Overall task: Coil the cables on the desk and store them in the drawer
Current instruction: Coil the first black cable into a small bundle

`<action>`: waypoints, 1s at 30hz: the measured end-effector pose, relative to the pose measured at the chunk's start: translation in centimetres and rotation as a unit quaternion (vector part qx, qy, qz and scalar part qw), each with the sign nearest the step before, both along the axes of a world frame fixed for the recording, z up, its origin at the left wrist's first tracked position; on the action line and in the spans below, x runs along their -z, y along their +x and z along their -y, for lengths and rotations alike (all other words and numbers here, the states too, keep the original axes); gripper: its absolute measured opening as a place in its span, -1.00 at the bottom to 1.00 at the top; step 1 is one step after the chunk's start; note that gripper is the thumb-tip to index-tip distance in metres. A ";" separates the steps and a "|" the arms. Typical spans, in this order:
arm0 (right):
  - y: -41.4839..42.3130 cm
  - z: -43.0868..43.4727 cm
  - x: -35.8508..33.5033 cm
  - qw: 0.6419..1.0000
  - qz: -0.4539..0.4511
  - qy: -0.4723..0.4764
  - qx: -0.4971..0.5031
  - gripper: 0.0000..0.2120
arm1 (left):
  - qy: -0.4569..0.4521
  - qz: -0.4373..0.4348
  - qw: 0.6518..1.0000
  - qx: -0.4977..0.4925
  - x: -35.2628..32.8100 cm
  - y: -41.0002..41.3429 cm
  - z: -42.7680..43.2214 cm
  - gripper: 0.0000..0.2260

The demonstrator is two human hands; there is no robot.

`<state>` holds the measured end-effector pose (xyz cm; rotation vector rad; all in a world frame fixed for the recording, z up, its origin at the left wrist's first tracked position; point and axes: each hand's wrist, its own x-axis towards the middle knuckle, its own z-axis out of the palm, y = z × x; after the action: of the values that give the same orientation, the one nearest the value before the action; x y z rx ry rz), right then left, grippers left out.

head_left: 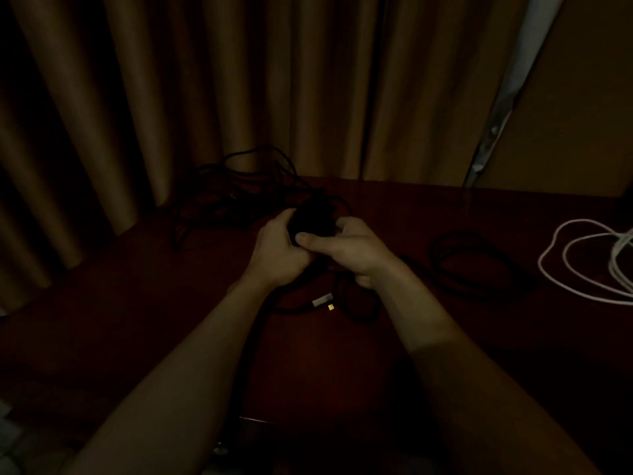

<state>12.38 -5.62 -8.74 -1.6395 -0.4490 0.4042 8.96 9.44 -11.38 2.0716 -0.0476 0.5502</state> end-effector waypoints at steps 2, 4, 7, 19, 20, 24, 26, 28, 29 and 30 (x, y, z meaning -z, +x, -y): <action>0.0 -0.1 0.1 1.000 0.002 0.000 0.009 -0.75 | -0.001 -0.011 1.000 0.011 0.0 0.0 -0.1 -0.59; 0.2 0.3 0.2 1.000 -0.001 0.009 0.011 -0.65 | -0.011 -0.024 0.999 0.041 -0.1 0.0 0.1 -0.57; 0.5 1.2 0.2 0.999 -0.019 0.045 0.009 -0.72 | -0.037 -0.037 0.996 0.074 -0.3 0.1 0.3 -0.55; 0.5 1.1 0.1 0.998 -0.021 0.028 0.054 -0.61 | -0.076 0.034 0.996 0.031 -0.2 0.0 0.1 -0.55; 0.3 1.0 0.1 0.998 -0.015 0.027 0.051 -0.66 | -0.057 0.047 0.997 0.016 -0.2 -0.1 0.2 -0.53; -0.4 0.2 0.7 0.997 -0.011 0.062 0.042 -0.67 | 0.027 0.078 0.996 -0.023 0.1 -0.2 0.6 -0.36; -0.4 0.1 0.9 0.996 -0.019 0.076 0.046 -0.59 | 0.025 0.059 0.998 -0.019 0.2 0.0 0.4 -0.32; -0.4 0.5 0.7 0.996 -0.026 0.076 0.037 -0.64 | -0.009 0.016 1.000 0.013 0.1 0.2 0.2 -0.31; -0.4 0.8 0.5 0.997 -0.023 0.069 0.029 -0.68 | -0.025 -0.005 0.999 0.035 0.0 0.3 0.1 -0.32; -0.2 1.0 0.6 0.998 -0.015 0.058 0.022 -0.70 | -0.036 -0.024 0.997 0.057 0.1 0.4 0.1 -0.35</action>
<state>12.15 -6.62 -9.29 -1.5259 -0.4055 0.3637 9.32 9.37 -11.47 1.9971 -0.1150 0.4269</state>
